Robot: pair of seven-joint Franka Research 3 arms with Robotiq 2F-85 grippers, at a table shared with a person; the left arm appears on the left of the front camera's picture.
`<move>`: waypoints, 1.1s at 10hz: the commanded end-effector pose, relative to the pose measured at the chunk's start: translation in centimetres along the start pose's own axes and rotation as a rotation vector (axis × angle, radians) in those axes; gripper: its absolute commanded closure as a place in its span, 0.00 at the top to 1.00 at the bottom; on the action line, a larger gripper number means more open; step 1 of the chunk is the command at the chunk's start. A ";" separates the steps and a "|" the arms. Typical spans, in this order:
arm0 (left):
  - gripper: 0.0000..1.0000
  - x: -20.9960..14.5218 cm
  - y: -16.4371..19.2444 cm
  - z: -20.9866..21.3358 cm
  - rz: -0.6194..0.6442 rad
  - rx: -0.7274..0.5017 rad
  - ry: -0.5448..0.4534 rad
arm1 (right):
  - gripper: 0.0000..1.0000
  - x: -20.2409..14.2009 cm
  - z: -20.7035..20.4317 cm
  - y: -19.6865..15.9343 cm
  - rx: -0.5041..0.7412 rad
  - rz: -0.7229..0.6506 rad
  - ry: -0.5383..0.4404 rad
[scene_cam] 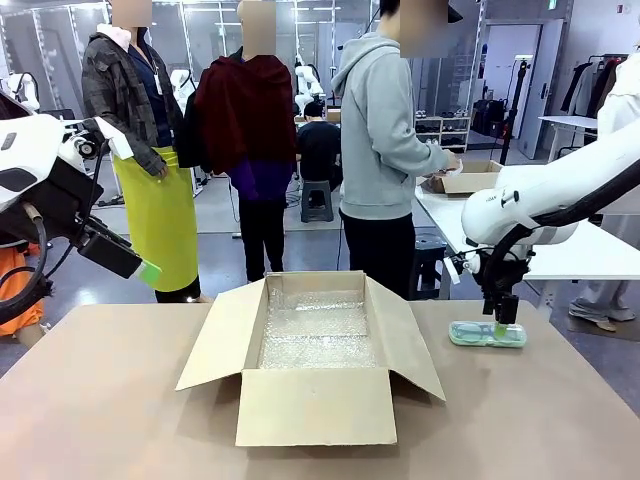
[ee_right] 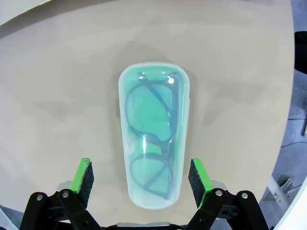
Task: Pack the glasses set securely to prepare it for shipping.
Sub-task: Place the Glasses case inside the Package Box.
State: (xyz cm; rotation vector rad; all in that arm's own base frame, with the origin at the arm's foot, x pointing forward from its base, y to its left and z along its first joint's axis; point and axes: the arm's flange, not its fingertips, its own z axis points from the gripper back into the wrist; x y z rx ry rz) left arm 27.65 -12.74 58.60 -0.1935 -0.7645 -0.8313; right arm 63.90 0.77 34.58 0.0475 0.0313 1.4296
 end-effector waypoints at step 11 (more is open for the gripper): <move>1.00 0.1 0.0 0.1 -0.001 0.004 -0.006 | 0.66 -0.4 -4.0 -0.9 0.028 0.059 -0.031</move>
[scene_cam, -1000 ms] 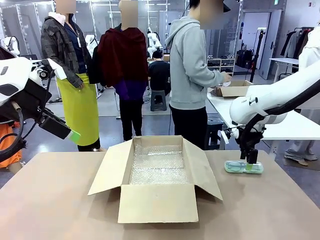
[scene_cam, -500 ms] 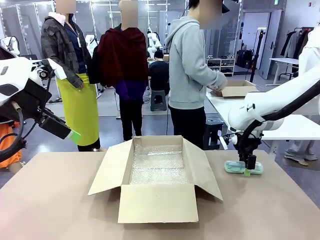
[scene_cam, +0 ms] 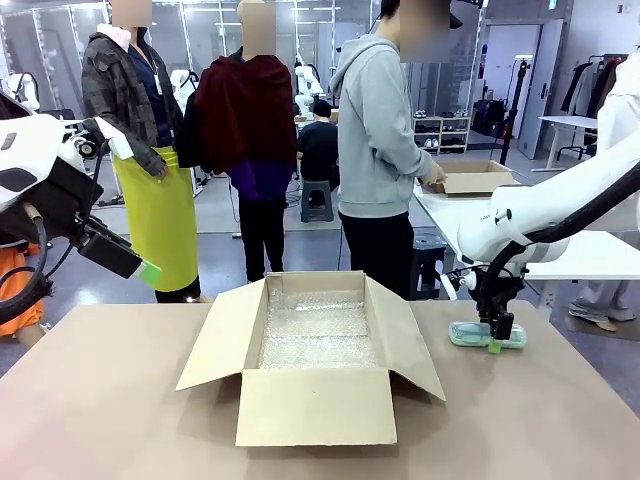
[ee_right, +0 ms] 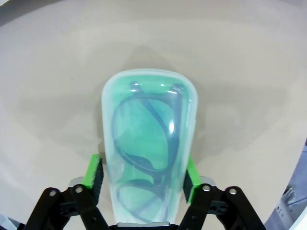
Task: Pack the glasses set securely to prepare it for shipping.
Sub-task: Place the Glasses case inside the Package Box.
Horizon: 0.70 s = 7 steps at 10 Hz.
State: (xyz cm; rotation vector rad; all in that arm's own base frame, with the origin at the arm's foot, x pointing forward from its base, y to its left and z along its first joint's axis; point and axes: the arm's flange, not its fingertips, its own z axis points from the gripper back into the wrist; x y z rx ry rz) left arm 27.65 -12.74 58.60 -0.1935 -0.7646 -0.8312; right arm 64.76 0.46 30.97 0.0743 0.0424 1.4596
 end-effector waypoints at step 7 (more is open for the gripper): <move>1.00 0.1 0.0 0.1 -0.001 0.004 -0.006 | 0.27 1.6 6.9 4.2 -0.036 -0.037 -0.045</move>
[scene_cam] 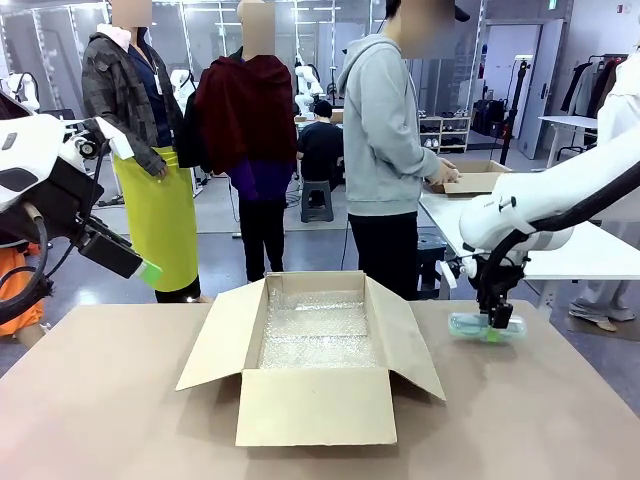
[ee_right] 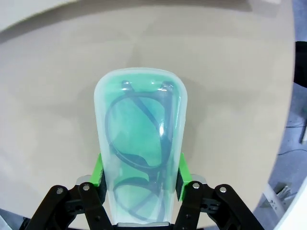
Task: Pack the glasses set securely to prepare it for shipping.
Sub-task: Place the Glasses case inside the Package Box.
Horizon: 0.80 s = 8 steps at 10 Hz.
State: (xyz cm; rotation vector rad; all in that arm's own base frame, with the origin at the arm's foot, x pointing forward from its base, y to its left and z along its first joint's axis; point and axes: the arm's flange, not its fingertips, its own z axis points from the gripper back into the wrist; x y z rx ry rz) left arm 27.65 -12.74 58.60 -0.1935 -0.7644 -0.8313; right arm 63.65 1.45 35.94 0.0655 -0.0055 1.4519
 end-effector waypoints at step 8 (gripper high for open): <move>1.00 0.1 0.0 0.1 -0.001 0.004 -0.007 | 0.27 3.4 8.9 4.7 -0.036 0.044 0.007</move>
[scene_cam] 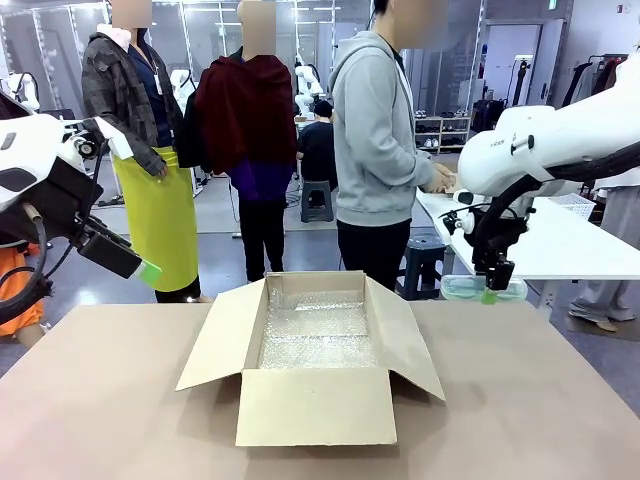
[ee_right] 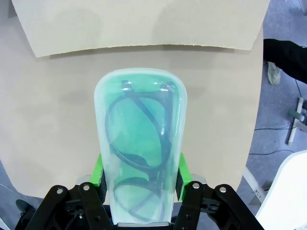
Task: Pack the glasses set securely to prepare it for shipping.
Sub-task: Place the Glasses case inside the Package Box.
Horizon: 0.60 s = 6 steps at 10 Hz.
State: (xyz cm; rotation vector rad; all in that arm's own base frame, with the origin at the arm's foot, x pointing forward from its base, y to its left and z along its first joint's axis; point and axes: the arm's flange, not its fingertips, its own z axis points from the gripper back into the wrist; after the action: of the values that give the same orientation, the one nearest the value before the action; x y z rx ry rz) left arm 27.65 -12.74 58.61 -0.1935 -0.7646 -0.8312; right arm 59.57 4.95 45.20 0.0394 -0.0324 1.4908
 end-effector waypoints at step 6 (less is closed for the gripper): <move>1.00 0.1 0.0 0.1 -0.001 0.004 -0.006 | 0.64 5.9 1.6 0.1 -0.017 0.100 -0.017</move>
State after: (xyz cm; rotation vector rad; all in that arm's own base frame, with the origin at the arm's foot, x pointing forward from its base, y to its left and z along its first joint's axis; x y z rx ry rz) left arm 27.66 -12.75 58.61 -0.1934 -0.7646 -0.8313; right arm 59.65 7.79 46.05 0.0308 -0.0488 1.5405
